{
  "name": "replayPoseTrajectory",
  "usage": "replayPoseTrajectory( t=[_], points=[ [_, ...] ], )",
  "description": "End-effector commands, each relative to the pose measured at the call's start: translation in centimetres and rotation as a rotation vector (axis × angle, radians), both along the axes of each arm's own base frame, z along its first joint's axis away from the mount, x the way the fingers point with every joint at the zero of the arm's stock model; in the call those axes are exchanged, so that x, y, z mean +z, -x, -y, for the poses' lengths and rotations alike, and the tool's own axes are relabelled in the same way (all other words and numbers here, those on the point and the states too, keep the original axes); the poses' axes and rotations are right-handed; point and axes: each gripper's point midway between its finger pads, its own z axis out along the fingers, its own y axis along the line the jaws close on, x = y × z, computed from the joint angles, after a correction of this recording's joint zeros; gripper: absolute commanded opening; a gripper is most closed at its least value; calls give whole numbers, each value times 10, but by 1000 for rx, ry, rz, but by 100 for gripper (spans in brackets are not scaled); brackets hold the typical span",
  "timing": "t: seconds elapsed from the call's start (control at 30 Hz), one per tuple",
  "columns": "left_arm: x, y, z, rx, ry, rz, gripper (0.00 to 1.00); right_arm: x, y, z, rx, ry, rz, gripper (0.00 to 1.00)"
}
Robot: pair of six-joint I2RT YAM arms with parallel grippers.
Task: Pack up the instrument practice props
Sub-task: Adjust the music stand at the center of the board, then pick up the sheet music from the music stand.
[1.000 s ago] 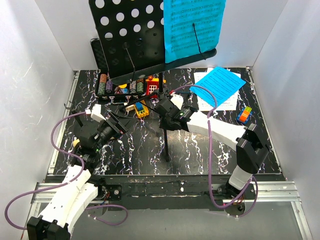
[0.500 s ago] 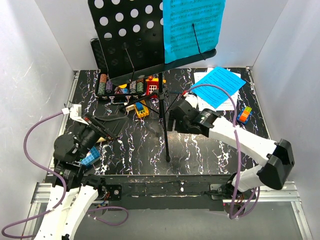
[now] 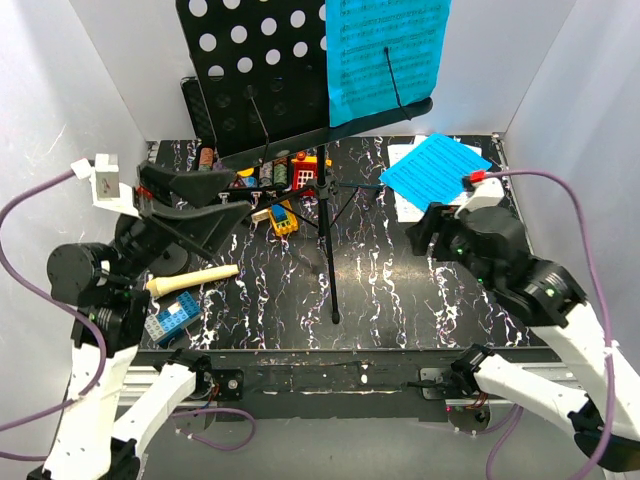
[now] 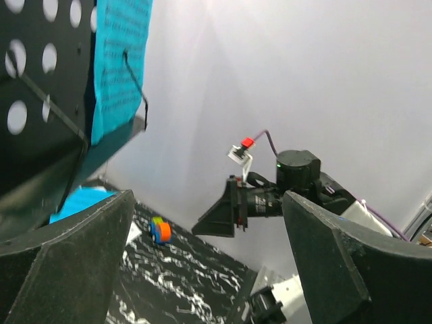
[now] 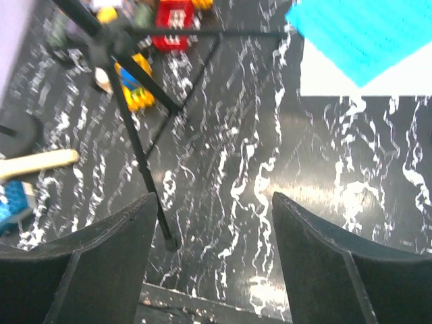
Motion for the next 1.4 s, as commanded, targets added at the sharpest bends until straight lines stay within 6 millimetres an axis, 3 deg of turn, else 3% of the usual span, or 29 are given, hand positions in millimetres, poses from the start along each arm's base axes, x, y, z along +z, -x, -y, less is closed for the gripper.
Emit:
replayPoseTrajectory(
  t=[0.0, 0.1, 0.27, 0.37, 0.47, 0.57, 0.73, 1.0, 1.1, 1.37],
  points=[
    [47, 2, 4, -28, 38, 148, 92, 70, 4, 10, 45, -70, 203, 74],
    [71, -6, 9, -71, 84, 172, 90, 119, 6, 13, 47, -142, 326, 72],
    [93, -39, 29, -180, 107, 122, 79, 189, 6, 13, 58, -223, 486, 71],
    [95, -68, 38, -172, 75, 57, 75, 220, 7, 2, 106, -270, 519, 73],
    [104, -77, 43, -132, 37, 69, 75, 243, 12, -7, 156, -314, 539, 75],
    [111, -76, 46, -128, 23, 89, 76, 247, 13, -16, 200, -320, 526, 76],
    [102, -83, 58, -169, 17, 51, 76, 240, 3, -25, 212, -299, 517, 76],
    [71, -96, 83, -120, -50, 25, 73, 234, -9, -36, 226, -276, 517, 76],
    [53, -104, 90, -72, -106, -14, 73, 234, -10, -35, 220, -267, 523, 76],
    [28, -122, 110, 33, -168, -44, 73, 229, -15, -31, 197, -236, 536, 77]
  ],
)
